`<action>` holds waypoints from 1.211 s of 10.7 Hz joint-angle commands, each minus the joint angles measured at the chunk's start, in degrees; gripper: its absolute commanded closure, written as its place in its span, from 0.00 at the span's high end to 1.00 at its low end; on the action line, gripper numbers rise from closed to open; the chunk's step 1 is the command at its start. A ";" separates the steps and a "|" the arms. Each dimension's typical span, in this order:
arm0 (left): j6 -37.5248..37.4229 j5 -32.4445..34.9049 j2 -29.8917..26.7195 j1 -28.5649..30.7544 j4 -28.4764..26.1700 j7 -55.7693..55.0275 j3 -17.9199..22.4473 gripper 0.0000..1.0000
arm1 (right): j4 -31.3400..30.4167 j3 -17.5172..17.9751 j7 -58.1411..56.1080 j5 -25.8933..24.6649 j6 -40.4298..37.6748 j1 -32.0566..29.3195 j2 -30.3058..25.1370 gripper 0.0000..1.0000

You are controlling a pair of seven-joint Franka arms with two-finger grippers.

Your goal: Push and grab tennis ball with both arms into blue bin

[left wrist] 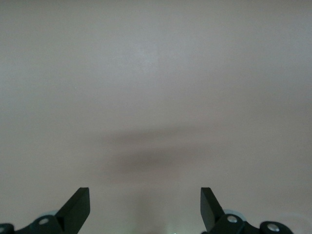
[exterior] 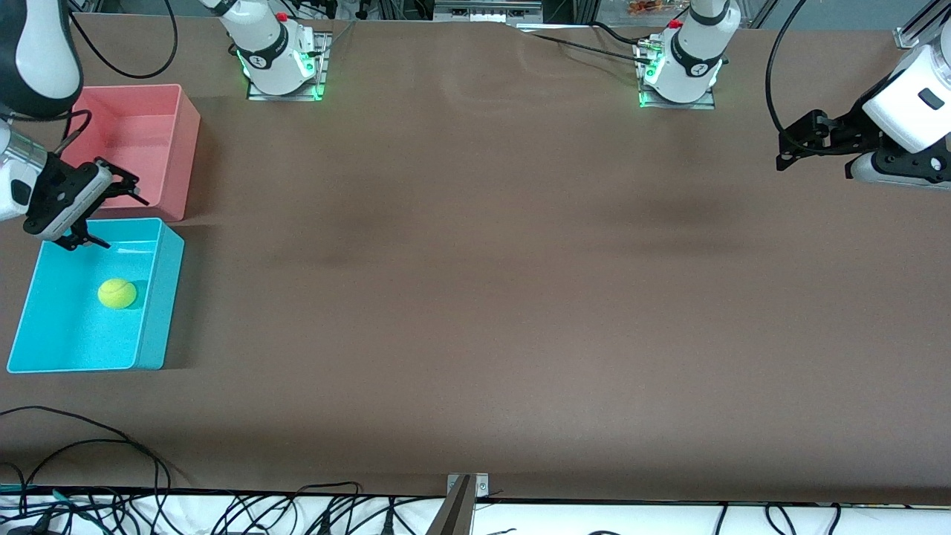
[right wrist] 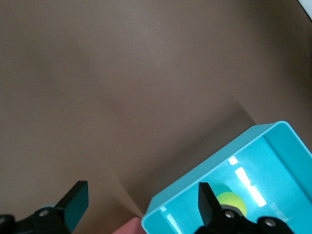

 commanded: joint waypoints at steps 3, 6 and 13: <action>-0.36 1.13 0.28 -0.34 1.12 -0.78 0.09 1.00 | 3.54 2.60 27.81 -0.52 -6.79 2.41 -2.25 1.00; -0.36 1.13 0.19 -0.34 1.12 -0.78 0.09 1.00 | 9.61 2.60 41.95 -3.41 -12.69 2.51 -2.25 1.00; -0.36 1.13 0.19 -0.34 1.12 -0.78 0.00 1.00 | 21.48 2.87 66.87 -6.76 -26.14 4.88 -1.37 1.00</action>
